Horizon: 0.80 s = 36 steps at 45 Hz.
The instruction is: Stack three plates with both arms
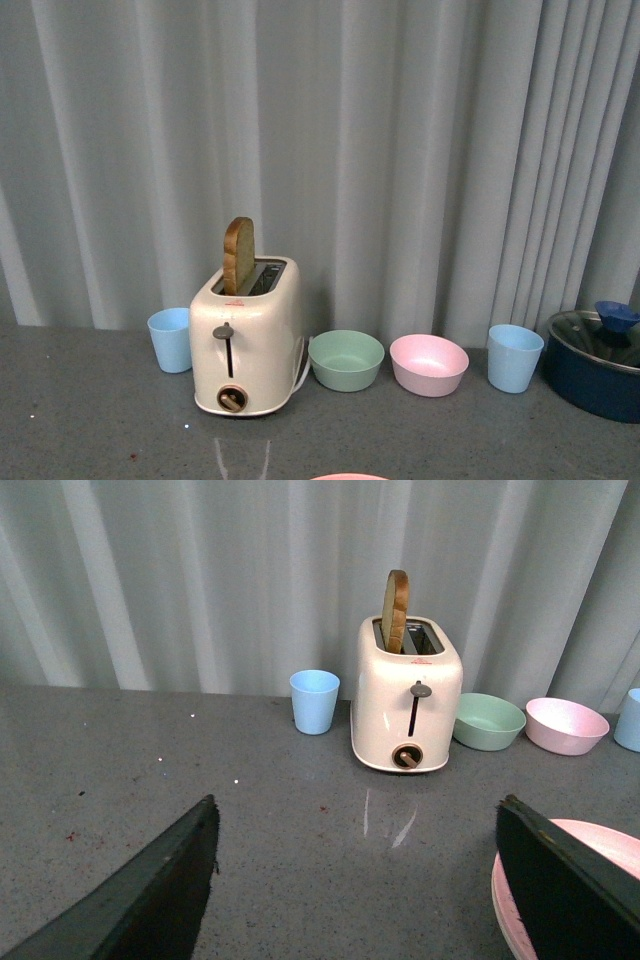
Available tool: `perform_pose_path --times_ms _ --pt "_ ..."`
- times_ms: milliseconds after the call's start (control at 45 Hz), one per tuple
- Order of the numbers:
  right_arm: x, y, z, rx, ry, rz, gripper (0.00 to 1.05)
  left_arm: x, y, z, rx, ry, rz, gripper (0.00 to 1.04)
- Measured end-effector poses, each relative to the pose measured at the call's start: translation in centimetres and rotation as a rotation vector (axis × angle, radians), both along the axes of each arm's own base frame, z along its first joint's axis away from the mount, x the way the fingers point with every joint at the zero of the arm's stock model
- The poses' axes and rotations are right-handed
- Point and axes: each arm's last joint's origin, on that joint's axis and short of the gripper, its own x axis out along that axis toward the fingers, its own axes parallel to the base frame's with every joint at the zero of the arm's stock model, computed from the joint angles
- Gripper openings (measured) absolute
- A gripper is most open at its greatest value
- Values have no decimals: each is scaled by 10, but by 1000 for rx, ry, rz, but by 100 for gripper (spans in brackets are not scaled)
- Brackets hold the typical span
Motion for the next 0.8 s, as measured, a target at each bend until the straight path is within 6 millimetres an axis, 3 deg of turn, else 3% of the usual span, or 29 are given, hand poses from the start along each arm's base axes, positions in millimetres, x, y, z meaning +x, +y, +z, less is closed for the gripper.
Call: perform_pose_path --times_ms 44,111,267,333,444,556,800 --pt "6 -5 4 5 39 -165 97 0 0 0 0 0 4 91" --pt "16 -13 11 7 45 -252 97 0 0 0 1 0 -1 100" --pt "56 -44 29 41 31 -292 97 0 0 0 0 0 0 98" --pt "92 -70 33 74 97 -281 97 0 0 0 0 -1 1 98" --pt "144 -108 5 154 333 -273 97 0 0 0 0 -1 0 98" --pt "175 -130 -29 224 555 -198 97 0 0 0 0 -1 1 98" --pt "184 -133 -69 178 786 28 97 0 0 0 0 -1 1 98"
